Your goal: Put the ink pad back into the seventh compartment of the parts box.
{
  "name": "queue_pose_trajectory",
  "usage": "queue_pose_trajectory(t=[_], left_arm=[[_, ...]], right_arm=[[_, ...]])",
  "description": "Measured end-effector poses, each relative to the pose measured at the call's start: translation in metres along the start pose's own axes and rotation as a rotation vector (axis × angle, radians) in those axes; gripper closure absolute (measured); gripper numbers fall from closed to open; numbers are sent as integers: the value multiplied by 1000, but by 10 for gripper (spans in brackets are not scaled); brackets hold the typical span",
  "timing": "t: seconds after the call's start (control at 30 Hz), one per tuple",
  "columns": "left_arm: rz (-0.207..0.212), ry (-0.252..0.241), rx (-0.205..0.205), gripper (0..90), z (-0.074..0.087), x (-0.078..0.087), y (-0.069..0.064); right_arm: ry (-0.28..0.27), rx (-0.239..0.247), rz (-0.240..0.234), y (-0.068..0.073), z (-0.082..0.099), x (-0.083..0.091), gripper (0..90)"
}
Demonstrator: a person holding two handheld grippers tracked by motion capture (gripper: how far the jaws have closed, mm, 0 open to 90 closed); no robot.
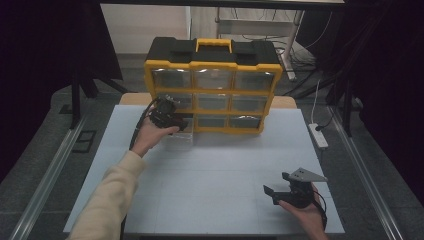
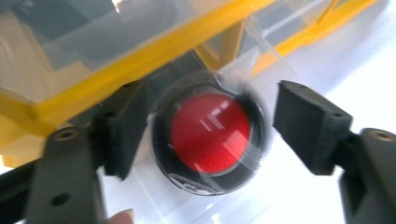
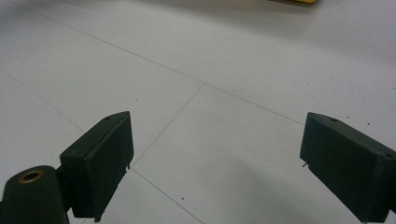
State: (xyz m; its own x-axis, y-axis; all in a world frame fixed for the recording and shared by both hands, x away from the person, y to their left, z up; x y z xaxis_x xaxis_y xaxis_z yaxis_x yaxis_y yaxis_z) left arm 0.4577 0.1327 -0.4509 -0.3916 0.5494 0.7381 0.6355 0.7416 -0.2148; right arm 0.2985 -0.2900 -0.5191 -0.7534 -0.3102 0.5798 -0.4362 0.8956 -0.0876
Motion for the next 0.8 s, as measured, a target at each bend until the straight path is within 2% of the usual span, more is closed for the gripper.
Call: queue_pose_trajectory(t=[0.03,0.07,0.17,0.47,0.57,0.8], left_arm=[[2,-7,7,193,-1,1,0],[20,-24,19,184,-1,4,0],[45,-28,21,161,-1,6,-1],[50,-59,13,132,2,13,-4],[61,-67,-5,134,2,17,-6],[55,-104,-25,143,-4,29,-17]], right_arm=[[0,0,0,0,0,0,98],[0,0,1,0,0,0,98],[1,-1,3,0,0,0,98],[0,-1,3,0,0,0,98],[-1,-6,1,0,0,0,98],[-6,-13,-10,-2,-1,-3,98]])
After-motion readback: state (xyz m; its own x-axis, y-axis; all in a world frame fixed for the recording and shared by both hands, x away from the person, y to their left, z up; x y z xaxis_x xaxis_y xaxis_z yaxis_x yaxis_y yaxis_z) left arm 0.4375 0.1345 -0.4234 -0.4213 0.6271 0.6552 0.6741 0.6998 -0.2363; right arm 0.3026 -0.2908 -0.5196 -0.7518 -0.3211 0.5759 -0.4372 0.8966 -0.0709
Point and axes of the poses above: each handheld gripper's, and its own axes: x roughly backward along the jaws, z roughly out of its underside, y roughly to its left, the point moved 2 cm from there along -x, roughly forward along the jaws, and after that the axes turned 15 degrees about z, right-handed, at the moved point
